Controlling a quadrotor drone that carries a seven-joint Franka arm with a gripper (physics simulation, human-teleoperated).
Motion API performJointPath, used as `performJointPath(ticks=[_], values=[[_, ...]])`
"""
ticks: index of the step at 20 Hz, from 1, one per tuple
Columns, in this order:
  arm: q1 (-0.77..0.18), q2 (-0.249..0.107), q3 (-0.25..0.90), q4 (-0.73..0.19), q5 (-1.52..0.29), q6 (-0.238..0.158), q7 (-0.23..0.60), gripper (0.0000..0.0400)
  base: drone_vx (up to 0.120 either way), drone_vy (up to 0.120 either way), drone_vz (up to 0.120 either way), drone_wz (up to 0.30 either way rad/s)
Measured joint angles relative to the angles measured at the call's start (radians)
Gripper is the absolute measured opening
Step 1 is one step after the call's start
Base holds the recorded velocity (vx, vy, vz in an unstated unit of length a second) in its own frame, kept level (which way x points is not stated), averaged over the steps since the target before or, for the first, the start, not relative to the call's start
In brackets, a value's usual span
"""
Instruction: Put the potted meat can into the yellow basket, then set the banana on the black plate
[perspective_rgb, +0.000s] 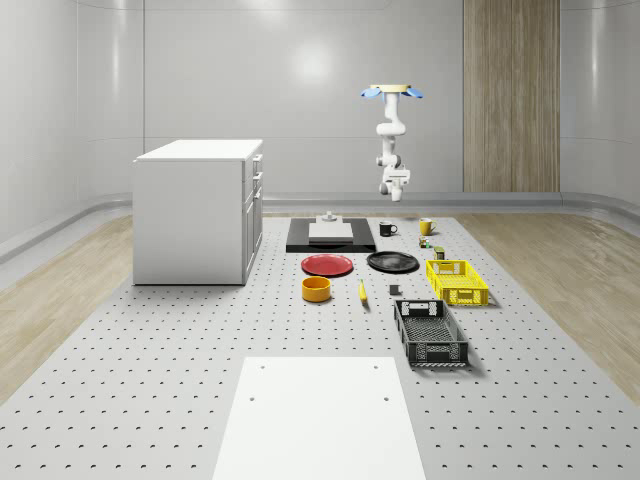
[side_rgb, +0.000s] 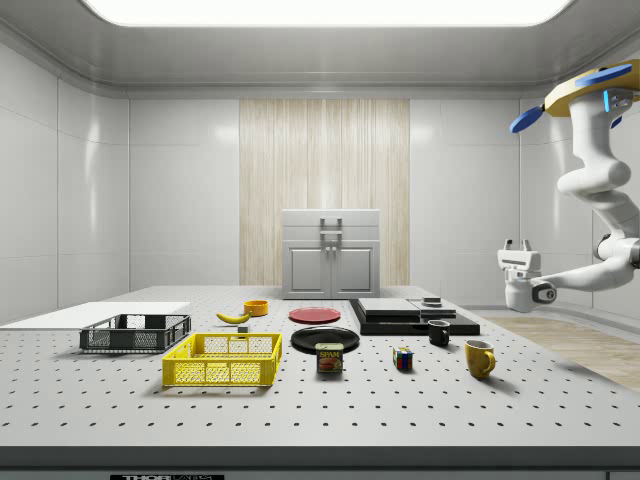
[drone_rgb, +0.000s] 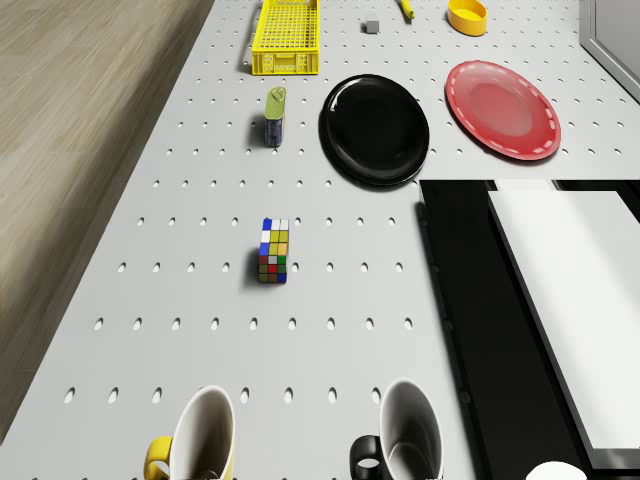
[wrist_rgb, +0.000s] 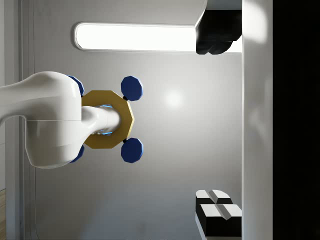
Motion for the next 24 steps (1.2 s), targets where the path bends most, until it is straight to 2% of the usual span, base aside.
performJointPath(ticks=[16,24], values=[[-0.014,-0.009,0.043,-0.010,-0.060,0.013,0.008,0.0400,0.120,0.120,0.000,0.000],[-0.054,-0.018,0.172,-0.036,-0.242,0.022,0.032,0.0400,0.120,0.005,0.000,0.000]])
